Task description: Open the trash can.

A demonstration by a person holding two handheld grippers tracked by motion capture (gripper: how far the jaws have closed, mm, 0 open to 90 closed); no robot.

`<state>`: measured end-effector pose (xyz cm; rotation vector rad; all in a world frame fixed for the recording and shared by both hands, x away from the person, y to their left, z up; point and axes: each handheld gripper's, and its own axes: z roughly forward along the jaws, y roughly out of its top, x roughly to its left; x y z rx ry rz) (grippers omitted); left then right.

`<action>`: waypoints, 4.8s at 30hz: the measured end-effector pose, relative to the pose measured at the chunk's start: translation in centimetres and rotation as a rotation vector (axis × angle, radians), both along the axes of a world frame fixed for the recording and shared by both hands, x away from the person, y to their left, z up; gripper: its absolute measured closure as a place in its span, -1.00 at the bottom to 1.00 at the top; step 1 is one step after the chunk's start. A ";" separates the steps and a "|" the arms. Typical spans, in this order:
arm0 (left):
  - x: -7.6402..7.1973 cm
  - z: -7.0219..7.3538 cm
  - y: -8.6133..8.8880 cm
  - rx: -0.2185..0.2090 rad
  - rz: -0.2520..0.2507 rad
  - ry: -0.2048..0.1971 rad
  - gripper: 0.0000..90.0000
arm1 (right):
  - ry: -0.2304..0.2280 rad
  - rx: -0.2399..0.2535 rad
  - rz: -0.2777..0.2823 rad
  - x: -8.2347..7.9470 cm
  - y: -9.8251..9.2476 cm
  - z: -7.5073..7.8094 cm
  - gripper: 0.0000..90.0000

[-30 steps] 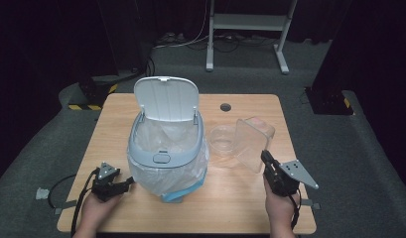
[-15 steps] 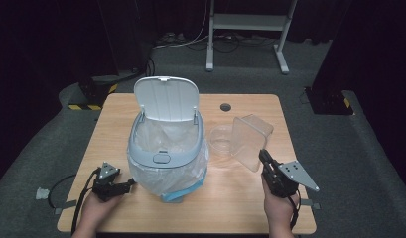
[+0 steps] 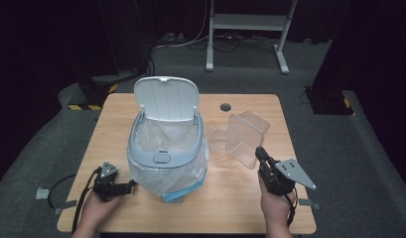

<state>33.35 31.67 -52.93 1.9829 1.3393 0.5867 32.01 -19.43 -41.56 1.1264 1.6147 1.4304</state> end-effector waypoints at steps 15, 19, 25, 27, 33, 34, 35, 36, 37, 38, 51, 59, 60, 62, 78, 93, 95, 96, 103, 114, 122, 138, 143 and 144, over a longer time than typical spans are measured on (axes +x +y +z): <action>-0.1 0.0 0.0 -0.001 0.000 0.000 -0.70 | -0.069 0.008 0.020 -0.1 1.6 2.9 0.91; -0.1 0.0 0.0 -0.001 0.000 0.000 -0.70 | -0.084 0.016 0.026 -0.2 2.0 3.6 0.91; 0.0 0.0 0.0 -0.002 -0.003 0.000 -0.70 | -0.118 0.033 0.031 -0.4 2.3 4.5 0.91; 0.0 0.0 0.0 -0.002 -0.002 0.000 -0.70 | -0.122 0.043 0.032 -0.5 2.4 4.8 0.91; -0.1 0.0 0.0 0.000 -0.002 0.000 -0.69 | -0.163 0.070 0.061 -0.7 3.1 5.6 0.91; -0.1 0.0 0.0 0.000 -0.002 0.000 -0.69 | -0.163 0.070 0.061 -0.7 3.1 5.6 0.91; -0.1 0.0 0.0 0.000 -0.003 0.000 -0.69 | -0.179 0.078 0.072 -0.7 3.4 6.0 0.91; -0.1 0.0 0.0 0.000 -0.004 0.000 -0.69 | -0.187 0.081 0.077 -0.8 3.5 6.3 0.91; -0.1 0.0 0.0 0.000 -0.005 0.000 -0.69 | -0.195 0.086 0.081 -0.8 3.6 6.5 0.91; -0.1 0.0 0.0 0.000 -0.005 0.000 -0.69 | -0.195 0.086 0.081 -0.8 3.6 6.5 0.91; -0.1 0.0 0.0 0.002 -0.004 0.000 -0.69 | -0.281 0.102 0.113 -1.7 4.9 9.2 0.91; -0.1 0.0 0.0 0.002 -0.005 0.001 -0.69 | -0.318 0.112 0.138 -2.5 5.6 10.8 0.91; -0.1 0.0 0.0 0.002 -0.005 0.001 -0.69 | -0.318 0.112 0.138 -2.5 5.6 10.8 0.91; -0.1 0.0 0.0 0.002 -0.006 0.001 -0.69 | -0.330 0.114 0.148 -2.6 5.9 11.2 0.91; 0.0 0.0 0.0 -0.003 -0.005 0.002 -0.69 | -0.357 0.104 0.257 -2.9 10.7 13.1 0.91; 0.0 0.0 0.0 -0.002 -0.008 0.001 -0.69 | -0.316 0.089 0.328 -2.0 14.9 12.0 0.91; 0.0 0.0 0.0 -0.001 -0.009 0.001 -0.69 | -0.311 0.084 0.338 -2.0 15.4 11.8 0.91; 0.0 0.0 0.0 -0.001 -0.008 0.001 -0.69 | -0.311 0.081 0.341 -2.0 15.6 11.7 0.91; 0.0 0.0 0.0 -0.004 -0.008 0.001 -0.69 | -0.288 0.086 0.346 -1.9 16.4 11.0 0.91; -0.1 0.0 0.0 -0.002 -0.004 0.000 -0.69 | -0.258 0.079 0.353 -2.1 17.3 10.2 0.91; -0.1 0.0 0.0 -0.003 -0.006 0.000 -0.68 | -0.214 0.094 0.348 -1.4 17.3 9.3 0.91; 0.0 0.0 0.1 -0.005 -0.009 0.001 -0.68 | -0.196 0.100 0.336 -1.3 16.8 9.2 0.50; 0.0 0.0 0.1 -0.005 -0.008 0.000 -0.68 | -0.206 0.066 0.300 -1.6 15.2 9.5 0.51; 0.0 0.0 0.1 -0.005 -0.008 0.000 -0.68 | -0.206 0.066 0.300 -1.6 15.2 9.5 0.51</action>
